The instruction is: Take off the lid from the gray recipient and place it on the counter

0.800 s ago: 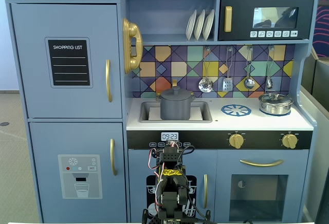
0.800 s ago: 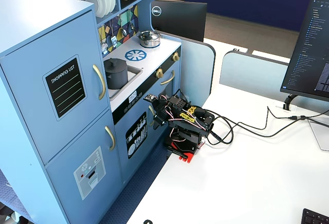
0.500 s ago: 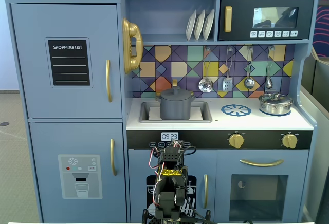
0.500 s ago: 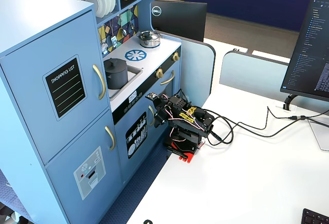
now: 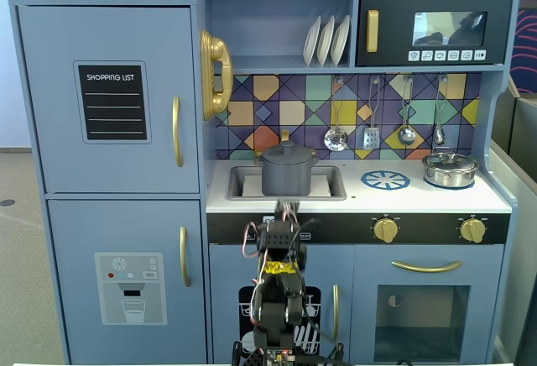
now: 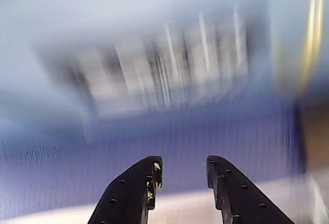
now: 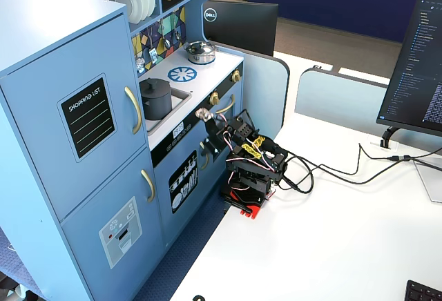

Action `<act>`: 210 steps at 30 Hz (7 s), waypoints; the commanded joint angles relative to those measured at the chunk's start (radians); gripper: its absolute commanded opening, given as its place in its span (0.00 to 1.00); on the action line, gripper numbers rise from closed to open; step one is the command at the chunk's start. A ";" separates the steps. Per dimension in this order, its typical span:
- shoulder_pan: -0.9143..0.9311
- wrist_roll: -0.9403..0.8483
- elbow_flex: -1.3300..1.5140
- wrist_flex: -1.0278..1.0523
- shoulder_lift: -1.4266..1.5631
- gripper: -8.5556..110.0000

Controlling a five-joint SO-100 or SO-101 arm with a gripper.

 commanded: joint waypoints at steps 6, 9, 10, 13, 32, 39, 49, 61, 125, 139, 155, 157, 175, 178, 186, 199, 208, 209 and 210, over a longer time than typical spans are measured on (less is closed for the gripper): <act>-0.035 -0.117 -0.331 -0.397 -0.137 0.07; -0.026 -0.120 -0.337 -0.551 -0.150 0.07; -0.021 -0.118 -0.339 -0.594 -0.156 0.07; -0.015 -0.120 -0.342 -0.704 -0.186 0.07; -0.012 -0.092 -0.466 -1.000 -0.449 0.18; 0.020 -0.049 -0.468 -1.078 -0.540 0.18; 0.031 -0.037 -0.529 -1.138 -0.672 0.17; 0.025 -0.058 -0.646 -1.150 -0.828 0.17; 0.555 -0.058 -0.390 -1.646 -0.985 0.07; 0.557 -0.044 -0.442 -1.652 -1.126 0.07; 0.569 -0.021 -0.431 -1.709 -1.152 0.27; 0.574 -0.021 -0.431 -1.709 -1.140 0.29; 0.503 0.028 -0.443 -1.178 -0.629 0.07; 0.426 0.040 -0.420 -0.834 -0.423 0.07; 0.163 -0.080 -0.334 -0.080 -0.146 0.07; -0.078 0.038 0.144 -0.181 -0.034 0.07; -0.140 0.054 0.365 -0.419 -0.028 0.07; -0.143 0.058 0.365 -0.402 -0.017 0.07; -0.143 0.060 0.365 -0.373 -0.002 0.07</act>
